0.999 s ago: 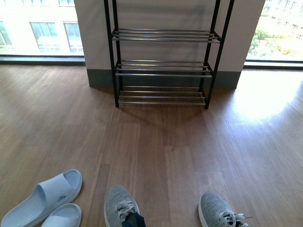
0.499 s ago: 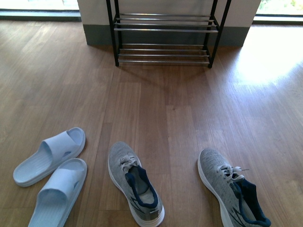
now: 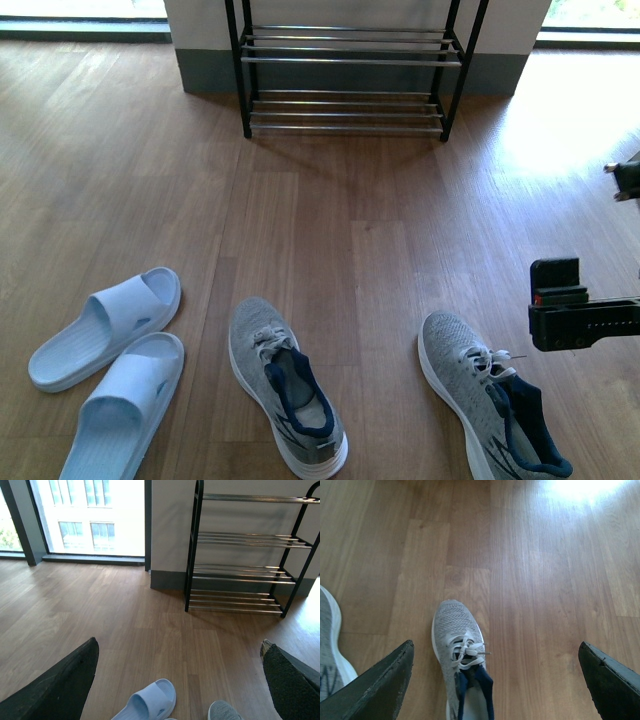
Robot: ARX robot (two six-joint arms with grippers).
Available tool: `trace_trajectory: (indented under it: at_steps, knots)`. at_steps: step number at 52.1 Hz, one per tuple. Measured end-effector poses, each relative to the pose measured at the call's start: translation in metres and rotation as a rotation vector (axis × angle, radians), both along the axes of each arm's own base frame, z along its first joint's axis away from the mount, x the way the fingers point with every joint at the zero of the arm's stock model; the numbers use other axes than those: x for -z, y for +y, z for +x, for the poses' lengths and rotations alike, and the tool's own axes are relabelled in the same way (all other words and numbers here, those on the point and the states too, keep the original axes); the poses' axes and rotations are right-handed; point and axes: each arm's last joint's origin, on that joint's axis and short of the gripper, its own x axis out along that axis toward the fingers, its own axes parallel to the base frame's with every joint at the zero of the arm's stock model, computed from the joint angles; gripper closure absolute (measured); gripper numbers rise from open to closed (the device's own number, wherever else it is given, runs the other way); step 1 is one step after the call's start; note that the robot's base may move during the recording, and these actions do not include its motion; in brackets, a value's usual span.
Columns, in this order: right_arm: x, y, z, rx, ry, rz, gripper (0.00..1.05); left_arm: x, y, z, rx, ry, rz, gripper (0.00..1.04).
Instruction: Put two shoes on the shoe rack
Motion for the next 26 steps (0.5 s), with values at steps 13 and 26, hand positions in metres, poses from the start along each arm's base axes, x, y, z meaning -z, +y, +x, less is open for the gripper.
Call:
trace_trajectory:
  at_steps: [13, 26]
  knots:
    - [0.084, -0.02, 0.01, -0.124, 0.244, -0.16, 0.09, 0.0, 0.0, 0.0, 0.0, 0.0, 0.0, 0.09]
    - [0.13, -0.031, 0.01, -0.17, 0.328, -0.169, 0.09, 0.0, 0.0, 0.0, 0.0, 0.0, 0.0, 0.09]
